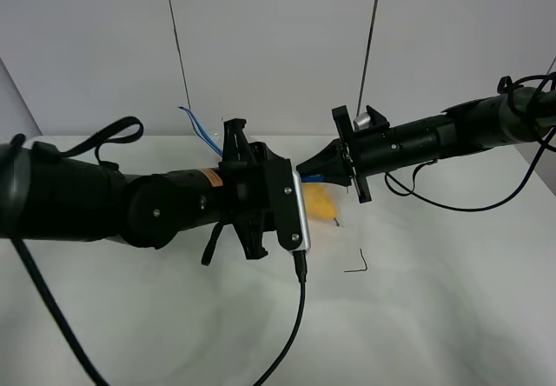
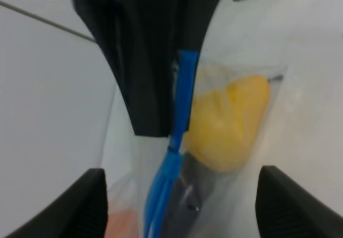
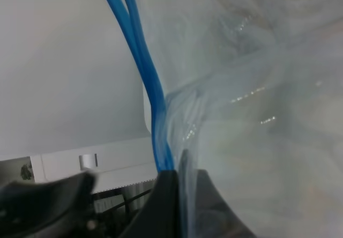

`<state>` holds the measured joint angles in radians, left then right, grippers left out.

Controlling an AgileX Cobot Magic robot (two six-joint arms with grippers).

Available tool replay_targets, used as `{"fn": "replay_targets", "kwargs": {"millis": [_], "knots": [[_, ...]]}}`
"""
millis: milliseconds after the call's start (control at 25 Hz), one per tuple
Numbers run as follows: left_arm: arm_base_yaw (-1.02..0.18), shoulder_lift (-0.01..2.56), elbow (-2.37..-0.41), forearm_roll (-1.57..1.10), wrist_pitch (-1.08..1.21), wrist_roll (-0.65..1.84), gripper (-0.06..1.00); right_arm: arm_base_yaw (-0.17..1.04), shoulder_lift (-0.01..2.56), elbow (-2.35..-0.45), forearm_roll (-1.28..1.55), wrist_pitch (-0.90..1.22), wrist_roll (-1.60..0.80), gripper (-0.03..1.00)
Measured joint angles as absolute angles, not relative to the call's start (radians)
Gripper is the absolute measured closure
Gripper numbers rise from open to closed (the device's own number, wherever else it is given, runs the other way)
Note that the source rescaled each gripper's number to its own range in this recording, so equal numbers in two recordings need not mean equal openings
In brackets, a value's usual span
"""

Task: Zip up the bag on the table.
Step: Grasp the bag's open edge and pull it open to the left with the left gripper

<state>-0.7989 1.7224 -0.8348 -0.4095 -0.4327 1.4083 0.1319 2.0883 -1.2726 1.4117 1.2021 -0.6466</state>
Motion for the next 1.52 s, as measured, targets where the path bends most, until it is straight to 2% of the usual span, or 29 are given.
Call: {"fn": "replay_targets", "kwargs": {"millis": [320,560,680,1280,1360,1520], "knots": [[-0.826,1.787,-0.835,-0.410,-0.562,1.389,0.14,0.132,2.088,-1.273,1.412,1.202,-0.647,0.97],[-0.836,1.787,-0.835,-0.394,-0.577,1.383,0.30,0.132,2.088,-1.273,1.412,1.202,-0.647,0.97],[-0.836,1.787,-0.835,-0.390,-0.578,1.383,0.34,0.132,2.088,-1.273,1.412,1.202,-0.647,0.97],[-0.836,1.856,-0.834,-0.364,-0.731,1.383,0.37,0.132,2.088,-1.273,1.412,1.202,-0.646,0.97],[-0.836,1.856,-0.834,-0.364,-0.732,1.383,0.42,0.132,2.088,-1.273,1.412,1.202,-0.646,0.97],[-0.836,1.856,-0.834,-0.363,-0.732,1.382,0.61,0.132,2.088,-1.273,1.412,1.202,-0.646,0.97]]}}
